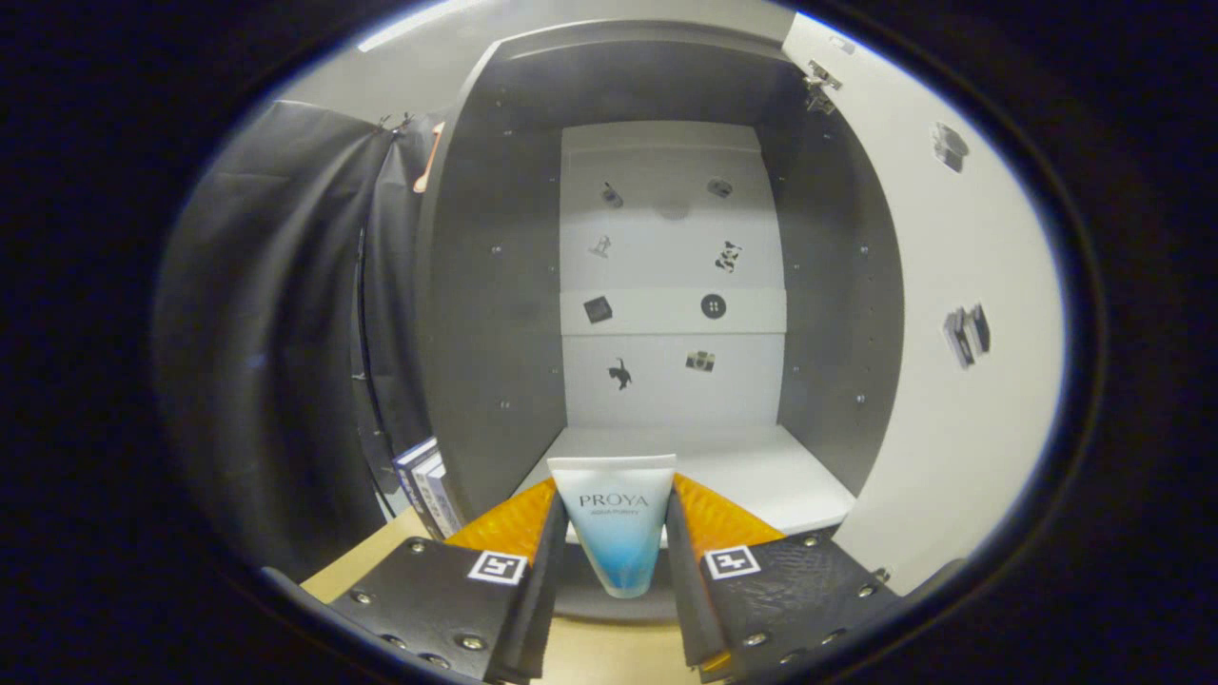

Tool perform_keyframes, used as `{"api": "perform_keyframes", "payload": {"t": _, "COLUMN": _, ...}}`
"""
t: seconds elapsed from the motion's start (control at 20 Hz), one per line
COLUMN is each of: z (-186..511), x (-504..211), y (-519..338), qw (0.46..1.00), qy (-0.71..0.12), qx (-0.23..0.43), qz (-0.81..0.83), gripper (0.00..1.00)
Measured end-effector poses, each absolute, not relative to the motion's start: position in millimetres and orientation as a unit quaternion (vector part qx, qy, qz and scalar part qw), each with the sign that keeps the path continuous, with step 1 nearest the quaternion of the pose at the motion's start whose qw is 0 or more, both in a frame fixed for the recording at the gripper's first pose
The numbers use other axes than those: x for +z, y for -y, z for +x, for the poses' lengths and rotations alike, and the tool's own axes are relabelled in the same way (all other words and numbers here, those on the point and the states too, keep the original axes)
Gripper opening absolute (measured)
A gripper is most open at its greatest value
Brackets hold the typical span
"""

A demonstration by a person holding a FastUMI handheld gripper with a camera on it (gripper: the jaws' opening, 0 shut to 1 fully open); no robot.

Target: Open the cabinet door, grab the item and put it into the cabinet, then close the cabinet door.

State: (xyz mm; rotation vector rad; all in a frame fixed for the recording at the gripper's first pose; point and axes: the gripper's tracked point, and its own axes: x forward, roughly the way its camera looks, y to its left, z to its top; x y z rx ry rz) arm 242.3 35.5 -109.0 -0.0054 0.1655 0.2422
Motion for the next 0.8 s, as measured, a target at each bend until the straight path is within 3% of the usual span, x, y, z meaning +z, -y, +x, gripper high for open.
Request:
{"api": "perform_keyframes", "payload": {"t": 0.35, "z": 325.7, "x": -122.9, "y": -32.1, "qw": 0.989, "qy": -0.102, "qx": 0.107, "qz": 0.013, "gripper": 0.53}}
{"api": "perform_keyframes", "payload": {"t": 0.8, "z": 358.8, "x": -146.1, "y": -18.1, "qw": 0.986, "qy": -0.136, "qx": 0.093, "qz": 0.031, "gripper": 0.53}}
